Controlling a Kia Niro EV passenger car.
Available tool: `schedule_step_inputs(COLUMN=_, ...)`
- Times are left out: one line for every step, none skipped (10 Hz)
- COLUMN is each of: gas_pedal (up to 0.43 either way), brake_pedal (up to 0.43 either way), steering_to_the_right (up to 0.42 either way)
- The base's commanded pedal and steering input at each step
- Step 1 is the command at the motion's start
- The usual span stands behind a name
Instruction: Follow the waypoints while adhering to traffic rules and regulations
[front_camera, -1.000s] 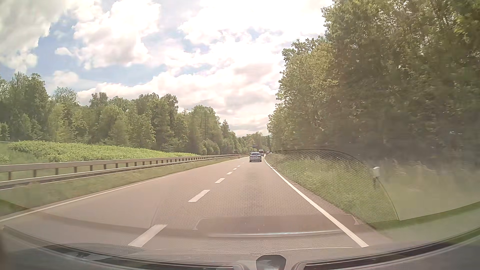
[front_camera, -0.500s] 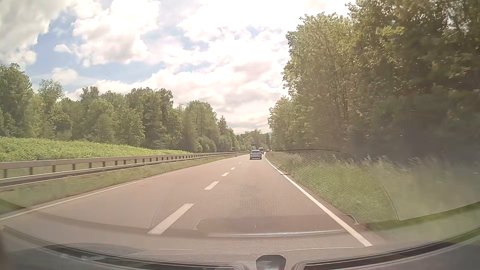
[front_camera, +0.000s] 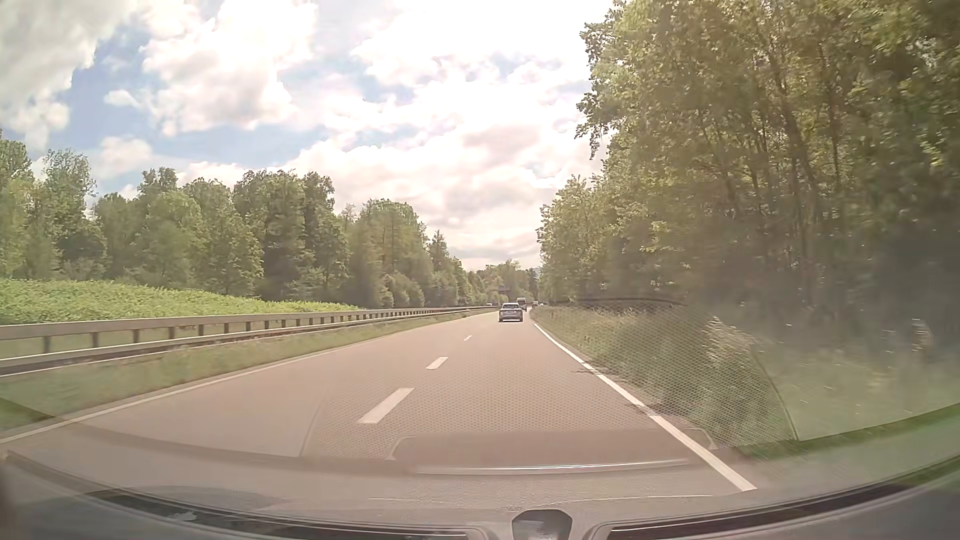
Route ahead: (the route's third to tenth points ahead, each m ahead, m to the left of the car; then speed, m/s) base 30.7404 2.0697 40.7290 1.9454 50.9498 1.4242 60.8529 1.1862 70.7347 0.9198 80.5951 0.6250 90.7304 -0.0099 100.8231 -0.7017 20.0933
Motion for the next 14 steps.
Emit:
schedule_step_inputs(gas_pedal=0.248, brake_pedal=0.0, steering_to_the_right=0.004)
schedule_step_inputs(gas_pedal=0.248, brake_pedal=0.0, steering_to_the_right=0.004)
schedule_step_inputs(gas_pedal=0.248, brake_pedal=0.0, steering_to_the_right=0.004)
schedule_step_inputs(gas_pedal=0.248, brake_pedal=0.0, steering_to_the_right=0.004)
schedule_step_inputs(gas_pedal=0.248, brake_pedal=0.0, steering_to_the_right=0.004)
schedule_step_inputs(gas_pedal=0.248, brake_pedal=0.0, steering_to_the_right=0.004)
schedule_step_inputs(gas_pedal=0.248, brake_pedal=0.0, steering_to_the_right=0.004)
schedule_step_inputs(gas_pedal=0.248, brake_pedal=0.0, steering_to_the_right=0.004)
schedule_step_inputs(gas_pedal=0.248, brake_pedal=0.0, steering_to_the_right=0.004)
schedule_step_inputs(gas_pedal=0.248, brake_pedal=0.0, steering_to_the_right=0.004)
schedule_step_inputs(gas_pedal=0.248, brake_pedal=0.0, steering_to_the_right=0.004)
schedule_step_inputs(gas_pedal=0.248, brake_pedal=0.0, steering_to_the_right=0.003)
schedule_step_inputs(gas_pedal=0.248, brake_pedal=0.0, steering_to_the_right=0.003)
schedule_step_inputs(gas_pedal=0.248, brake_pedal=0.0, steering_to_the_right=0.003)
